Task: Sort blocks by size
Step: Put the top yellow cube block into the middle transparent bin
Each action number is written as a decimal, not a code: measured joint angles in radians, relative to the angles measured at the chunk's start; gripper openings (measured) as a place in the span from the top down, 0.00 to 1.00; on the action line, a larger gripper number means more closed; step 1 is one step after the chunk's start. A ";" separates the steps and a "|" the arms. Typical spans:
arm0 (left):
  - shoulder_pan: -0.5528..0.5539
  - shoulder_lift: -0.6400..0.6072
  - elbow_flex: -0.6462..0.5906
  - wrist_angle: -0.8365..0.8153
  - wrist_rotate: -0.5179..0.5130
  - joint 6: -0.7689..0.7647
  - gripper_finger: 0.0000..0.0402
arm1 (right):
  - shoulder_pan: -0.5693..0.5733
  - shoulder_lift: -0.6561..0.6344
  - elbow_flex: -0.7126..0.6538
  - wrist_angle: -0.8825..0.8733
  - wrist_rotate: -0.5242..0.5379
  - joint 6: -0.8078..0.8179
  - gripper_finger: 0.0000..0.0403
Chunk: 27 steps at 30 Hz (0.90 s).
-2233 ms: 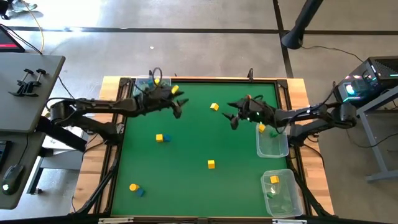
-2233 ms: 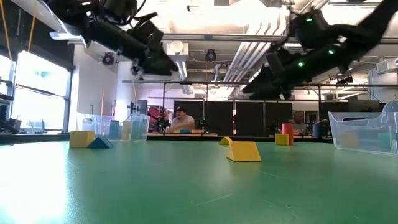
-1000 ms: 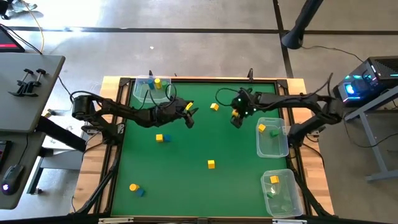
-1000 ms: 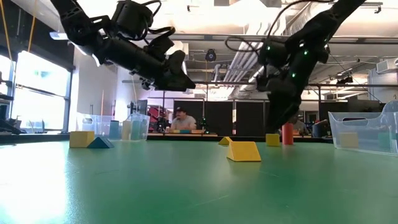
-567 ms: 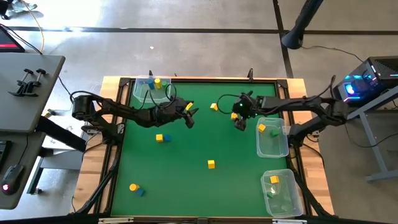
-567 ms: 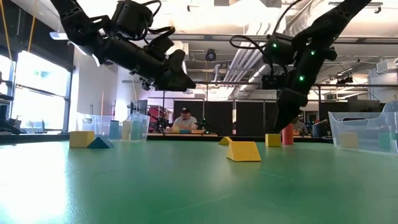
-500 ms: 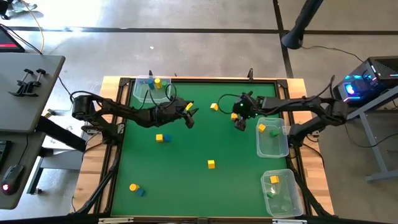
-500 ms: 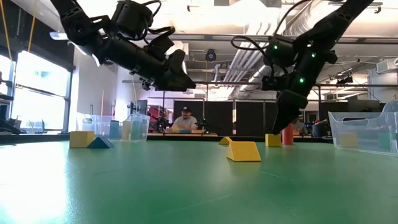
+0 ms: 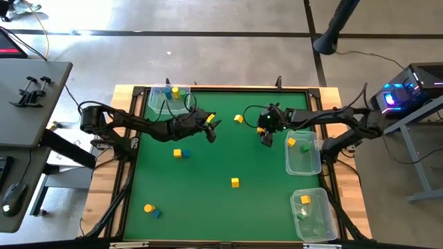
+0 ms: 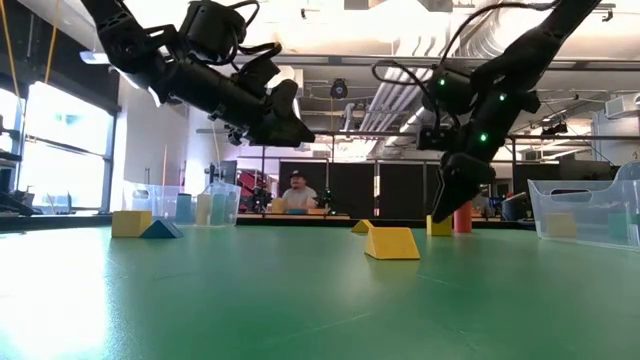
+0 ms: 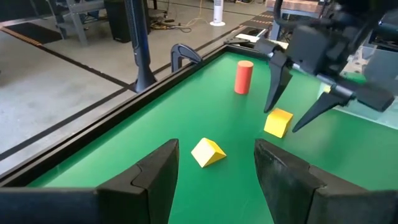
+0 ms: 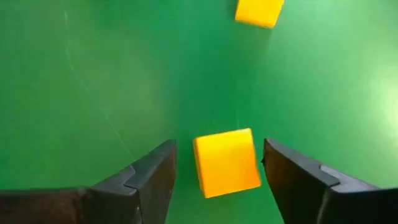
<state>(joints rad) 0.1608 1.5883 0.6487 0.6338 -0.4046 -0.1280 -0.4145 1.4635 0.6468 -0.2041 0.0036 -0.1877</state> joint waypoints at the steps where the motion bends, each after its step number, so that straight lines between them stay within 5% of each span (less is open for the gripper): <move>1: 0.000 0.000 0.000 0.000 0.000 -0.001 0.52 | 0.000 0.013 0.000 0.000 0.000 -0.006 0.44; 6: -0.005 0.000 0.000 0.000 0.003 -0.001 0.52 | 0.003 0.040 0.000 0.007 0.003 0.003 0.47; 11: -0.004 0.000 0.000 -0.001 0.003 0.000 0.52 | 0.005 0.040 0.000 0.013 0.003 0.002 0.66; 14: -0.004 0.000 0.000 -0.002 0.003 -0.001 0.52 | 0.025 0.017 0.000 -0.015 0.004 0.001 0.68; 21: -0.004 0.000 0.000 -0.007 0.002 -0.001 0.52 | 0.152 -0.202 0.001 -0.228 0.082 0.121 0.68; 27: -0.007 0.000 0.000 -0.008 0.002 -0.009 0.52 | 0.321 -0.427 0.001 -0.579 0.240 0.445 0.68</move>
<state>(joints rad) 0.1539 1.5883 0.6487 0.6263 -0.4023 -0.1371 -0.0939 1.0364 0.6479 -0.7834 0.2440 0.2575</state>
